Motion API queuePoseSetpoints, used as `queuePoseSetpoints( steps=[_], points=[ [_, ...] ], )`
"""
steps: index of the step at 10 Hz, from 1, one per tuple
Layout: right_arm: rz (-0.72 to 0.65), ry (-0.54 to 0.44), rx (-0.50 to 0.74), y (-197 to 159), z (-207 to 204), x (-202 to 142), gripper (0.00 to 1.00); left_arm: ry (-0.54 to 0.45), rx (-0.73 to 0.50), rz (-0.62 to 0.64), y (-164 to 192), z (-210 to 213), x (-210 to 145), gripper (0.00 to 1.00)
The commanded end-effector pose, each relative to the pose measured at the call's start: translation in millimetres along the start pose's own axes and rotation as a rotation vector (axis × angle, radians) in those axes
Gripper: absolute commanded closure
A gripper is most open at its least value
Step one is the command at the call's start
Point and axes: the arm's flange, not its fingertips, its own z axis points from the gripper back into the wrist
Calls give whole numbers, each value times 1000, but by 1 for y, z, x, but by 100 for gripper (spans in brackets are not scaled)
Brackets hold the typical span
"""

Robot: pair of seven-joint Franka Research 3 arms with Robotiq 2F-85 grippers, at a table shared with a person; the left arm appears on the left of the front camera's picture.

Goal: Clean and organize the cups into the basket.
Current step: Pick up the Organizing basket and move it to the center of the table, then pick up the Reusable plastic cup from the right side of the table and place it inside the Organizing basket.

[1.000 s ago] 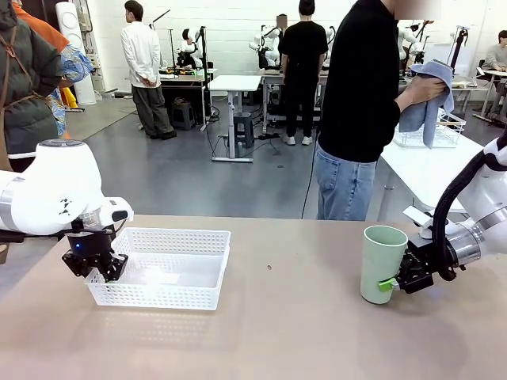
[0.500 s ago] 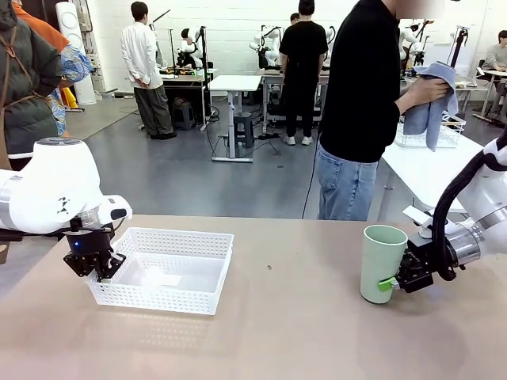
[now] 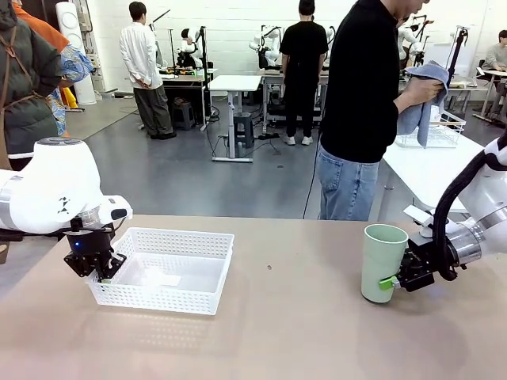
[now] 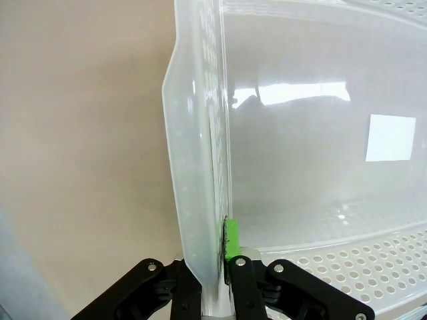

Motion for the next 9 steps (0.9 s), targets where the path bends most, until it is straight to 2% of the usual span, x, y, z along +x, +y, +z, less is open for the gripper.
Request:
queuePoseSetpoints(
  steps=[1, 3, 5, 7, 8, 9],
  points=[
    [-3, -12, -67, 42, 16, 37, 64, 21, -24, 8, -23, 8, -7, 100],
    [4, -21, -167, 91, 39, 75, 64, 10, -35, 0, -51, 21, -17, 100],
    [-18, -23, -200, 125, 56, 111, 64, -17, -17, 22, -85, 29, -23, 100],
    [-39, -73, -238, 138, 66, 134, 64, -27, -32, 82, -117, 31, -23, 100],
    [8, -14, -195, 125, 64, 115, 64, -32, -22, 109, -133, 29, -22, 100],
    [8, -14, -195, 125, 64, 115, 64, -45, -18, 126, -148, 28, -22, 100]
  ],
)
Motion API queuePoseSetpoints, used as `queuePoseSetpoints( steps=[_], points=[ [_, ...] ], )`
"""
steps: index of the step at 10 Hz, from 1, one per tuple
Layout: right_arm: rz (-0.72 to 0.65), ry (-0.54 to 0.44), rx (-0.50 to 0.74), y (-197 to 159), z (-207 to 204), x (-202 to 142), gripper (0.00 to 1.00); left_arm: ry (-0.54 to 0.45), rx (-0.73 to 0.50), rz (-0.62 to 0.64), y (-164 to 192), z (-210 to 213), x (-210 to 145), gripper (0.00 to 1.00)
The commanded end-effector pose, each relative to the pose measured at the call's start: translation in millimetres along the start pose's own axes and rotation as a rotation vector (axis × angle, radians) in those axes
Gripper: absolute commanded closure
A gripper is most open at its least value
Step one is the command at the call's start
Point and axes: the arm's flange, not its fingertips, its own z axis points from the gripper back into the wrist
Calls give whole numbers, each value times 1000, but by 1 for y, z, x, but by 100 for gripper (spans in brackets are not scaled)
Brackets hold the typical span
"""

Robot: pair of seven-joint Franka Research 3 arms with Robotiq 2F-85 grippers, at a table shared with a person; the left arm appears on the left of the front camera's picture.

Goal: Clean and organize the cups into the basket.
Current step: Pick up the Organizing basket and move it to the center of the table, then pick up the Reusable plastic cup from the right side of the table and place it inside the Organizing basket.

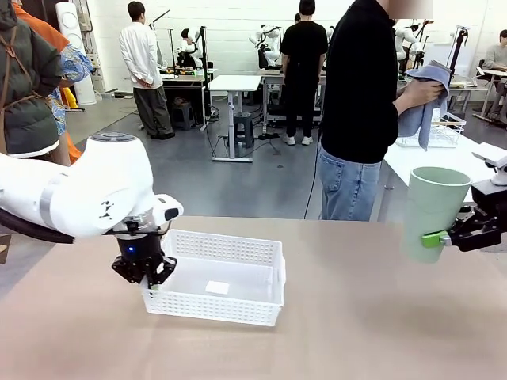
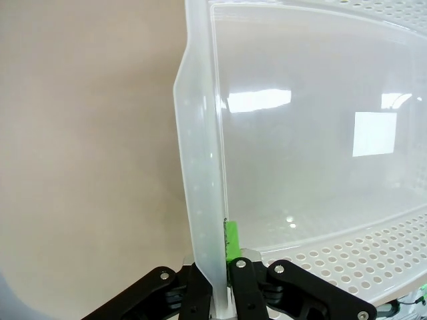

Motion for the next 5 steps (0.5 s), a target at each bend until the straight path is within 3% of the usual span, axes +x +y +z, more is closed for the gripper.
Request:
queuePoseSetpoints(
  steps=[1, 5],
  points=[
    [11, 2, 13, -9, -7, -13, 64, -24, 14, 44, -30, -4, 5, 100],
    [11, 2, 13, -9, -7, -13, 64, -57, 28, 25, -73, 0, 8, 100]
  ],
)
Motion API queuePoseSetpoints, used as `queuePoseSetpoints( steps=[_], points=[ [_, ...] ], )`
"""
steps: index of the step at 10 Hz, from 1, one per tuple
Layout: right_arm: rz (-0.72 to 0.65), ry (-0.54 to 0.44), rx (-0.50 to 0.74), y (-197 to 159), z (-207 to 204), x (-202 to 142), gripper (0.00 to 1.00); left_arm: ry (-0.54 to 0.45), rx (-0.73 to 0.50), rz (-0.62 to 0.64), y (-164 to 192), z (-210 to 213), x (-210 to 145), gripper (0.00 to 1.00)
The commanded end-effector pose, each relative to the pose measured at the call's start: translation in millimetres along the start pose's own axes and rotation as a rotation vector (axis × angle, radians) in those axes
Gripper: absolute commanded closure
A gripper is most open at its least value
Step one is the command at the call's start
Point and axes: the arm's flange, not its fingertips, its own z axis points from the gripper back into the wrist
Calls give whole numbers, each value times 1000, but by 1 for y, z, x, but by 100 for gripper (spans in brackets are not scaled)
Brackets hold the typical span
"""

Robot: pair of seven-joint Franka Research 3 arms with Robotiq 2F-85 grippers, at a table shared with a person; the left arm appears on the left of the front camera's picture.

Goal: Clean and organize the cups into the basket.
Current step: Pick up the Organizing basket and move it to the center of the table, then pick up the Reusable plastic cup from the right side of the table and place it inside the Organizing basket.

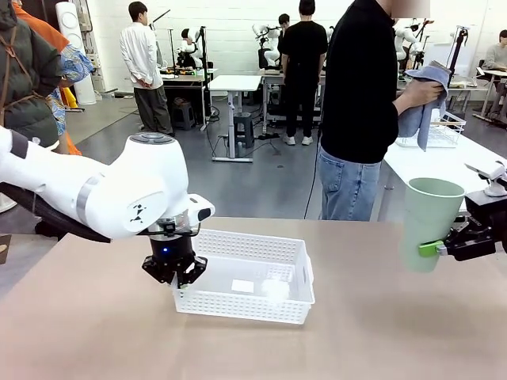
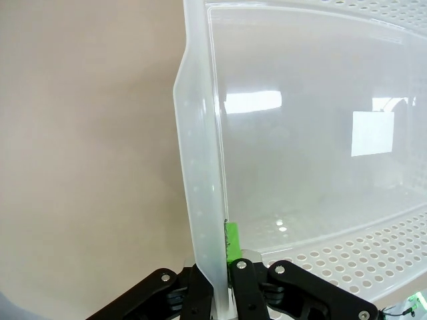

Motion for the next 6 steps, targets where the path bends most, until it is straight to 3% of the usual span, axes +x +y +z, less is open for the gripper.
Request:
queuePoseSetpoints(
  steps=[1, 3, 4, 5, 6],
  points=[
    [19, 4, -5, -3, 0, 3, 64, -27, 27, 17, -21, -4, 8, 100],
    [19, 4, -5, -3, 0, 3, 64, 6, -2, 7, -11, -7, 27, 100],
    [19, 4, -5, -3, 0, 3, 64, -4, 2, -12, -13, -1, 4, 100],
    [19, 4, -5, -3, 0, 3, 64, -4, 2, -12, -13, -1, 4, 100],
    [3, 1, -1, -1, 1, 1, 19, -4, 2, -12, -13, -1, 4, 100]
  ],
)
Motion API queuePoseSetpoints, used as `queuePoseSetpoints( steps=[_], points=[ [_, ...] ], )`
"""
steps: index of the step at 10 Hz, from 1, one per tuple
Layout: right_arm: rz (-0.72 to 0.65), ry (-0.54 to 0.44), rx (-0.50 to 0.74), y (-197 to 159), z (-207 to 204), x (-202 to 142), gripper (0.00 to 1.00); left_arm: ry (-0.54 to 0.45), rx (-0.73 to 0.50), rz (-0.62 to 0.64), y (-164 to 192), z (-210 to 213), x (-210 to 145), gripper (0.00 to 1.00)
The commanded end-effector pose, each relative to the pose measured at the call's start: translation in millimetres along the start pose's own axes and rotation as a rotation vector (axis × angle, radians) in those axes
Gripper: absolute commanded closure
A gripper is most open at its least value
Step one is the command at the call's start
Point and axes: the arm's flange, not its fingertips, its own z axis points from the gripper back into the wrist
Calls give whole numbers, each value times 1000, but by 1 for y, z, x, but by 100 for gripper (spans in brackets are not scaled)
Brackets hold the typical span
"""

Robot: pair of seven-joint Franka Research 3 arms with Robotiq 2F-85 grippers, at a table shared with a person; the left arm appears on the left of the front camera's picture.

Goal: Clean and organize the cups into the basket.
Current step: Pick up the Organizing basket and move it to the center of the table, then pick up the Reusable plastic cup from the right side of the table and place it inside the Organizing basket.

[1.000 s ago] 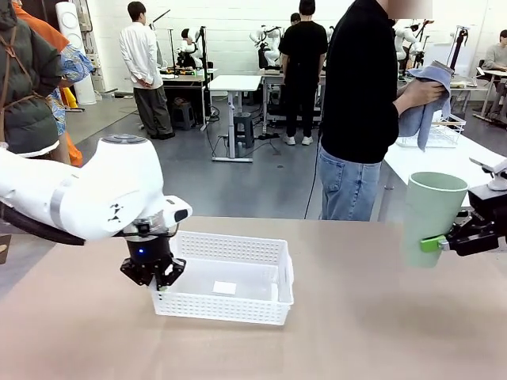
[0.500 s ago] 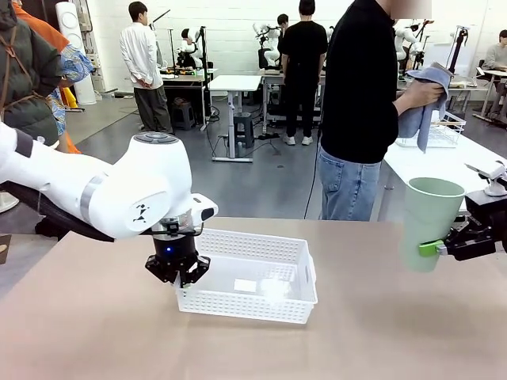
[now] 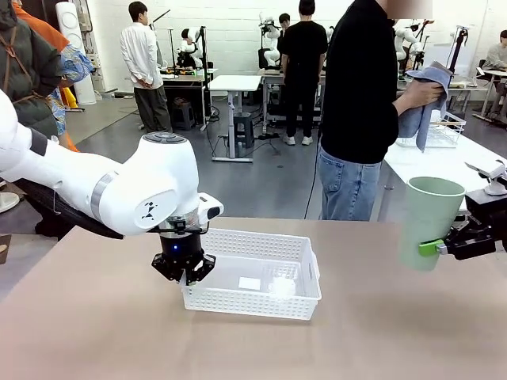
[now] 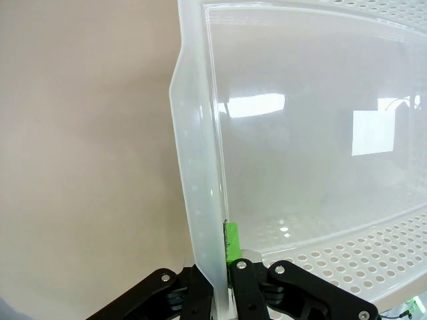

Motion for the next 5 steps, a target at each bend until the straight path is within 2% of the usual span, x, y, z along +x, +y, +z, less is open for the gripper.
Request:
queuePoseSetpoints(
  steps=[1, 3, 5],
  points=[
    [24, 117, 1, -1, -15, 30, 19, -9, 5, -3, 0, 3, -7, 100],
    [13, 295, 14, -8, -51, 98, 19, -9, 5, -3, 0, 3, -7, 100],
    [-34, 551, -8, -11, -104, 165, 19, -9, 5, -3, 0, 3, -7, 100]
  ],
)
